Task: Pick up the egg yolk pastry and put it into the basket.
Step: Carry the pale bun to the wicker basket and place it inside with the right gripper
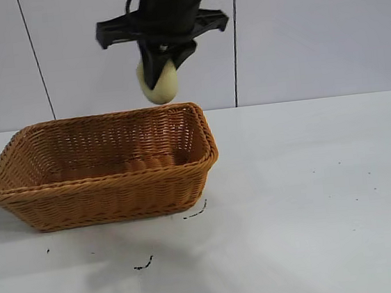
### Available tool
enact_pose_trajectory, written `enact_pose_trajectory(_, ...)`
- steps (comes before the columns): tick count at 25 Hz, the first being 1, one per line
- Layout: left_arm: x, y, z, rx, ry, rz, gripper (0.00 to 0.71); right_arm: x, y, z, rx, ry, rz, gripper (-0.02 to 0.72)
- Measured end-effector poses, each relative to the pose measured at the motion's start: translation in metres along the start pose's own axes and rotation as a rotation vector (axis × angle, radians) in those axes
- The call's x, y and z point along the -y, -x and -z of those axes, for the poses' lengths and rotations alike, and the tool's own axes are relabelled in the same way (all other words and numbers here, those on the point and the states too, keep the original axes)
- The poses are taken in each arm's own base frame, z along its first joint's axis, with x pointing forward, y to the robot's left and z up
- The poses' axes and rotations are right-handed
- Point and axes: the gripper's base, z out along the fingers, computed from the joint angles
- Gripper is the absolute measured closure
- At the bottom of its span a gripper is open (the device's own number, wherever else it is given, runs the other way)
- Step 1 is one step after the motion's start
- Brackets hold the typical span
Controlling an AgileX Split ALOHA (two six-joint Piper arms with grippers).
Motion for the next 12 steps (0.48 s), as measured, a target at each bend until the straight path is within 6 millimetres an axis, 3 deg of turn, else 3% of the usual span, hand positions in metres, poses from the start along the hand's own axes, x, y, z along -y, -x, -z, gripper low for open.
enact_pose_trajectory(7,0.000,0.000,0.000,0.000,0.000,0.000,0.017,-0.005,-0.008,-0.067,0.028,0.030,-0.027,0.583)
enact_pose_trajectory(12,0.000,0.000,0.000,0.000,0.000,0.000,0.017,-0.008,-0.017,-0.095,0.026,0.073,-0.071,0.583)
